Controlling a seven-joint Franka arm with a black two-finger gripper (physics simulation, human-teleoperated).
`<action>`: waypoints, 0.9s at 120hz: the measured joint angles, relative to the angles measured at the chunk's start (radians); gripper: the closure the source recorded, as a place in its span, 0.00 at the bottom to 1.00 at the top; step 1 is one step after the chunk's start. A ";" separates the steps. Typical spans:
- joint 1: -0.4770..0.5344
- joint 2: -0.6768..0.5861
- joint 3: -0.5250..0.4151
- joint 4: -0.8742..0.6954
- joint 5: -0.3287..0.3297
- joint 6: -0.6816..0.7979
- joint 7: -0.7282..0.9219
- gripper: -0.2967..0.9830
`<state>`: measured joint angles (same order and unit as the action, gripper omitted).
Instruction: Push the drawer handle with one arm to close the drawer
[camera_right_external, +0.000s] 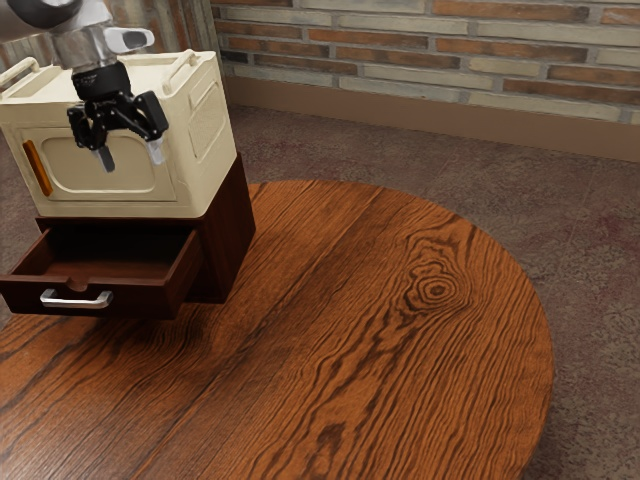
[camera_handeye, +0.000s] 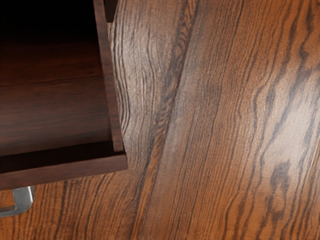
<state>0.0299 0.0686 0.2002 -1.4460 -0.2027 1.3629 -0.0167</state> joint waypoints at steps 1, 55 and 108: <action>0.000 -0.006 0.000 -0.015 0.001 0.006 0.001 0.23; 0.436 -0.773 -0.308 -0.954 0.196 0.222 0.006 0.45; 0.447 -0.482 -0.285 -1.043 0.261 0.563 0.036 0.76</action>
<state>0.4773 -0.4131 -0.0847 -2.4890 0.0582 1.9255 0.0195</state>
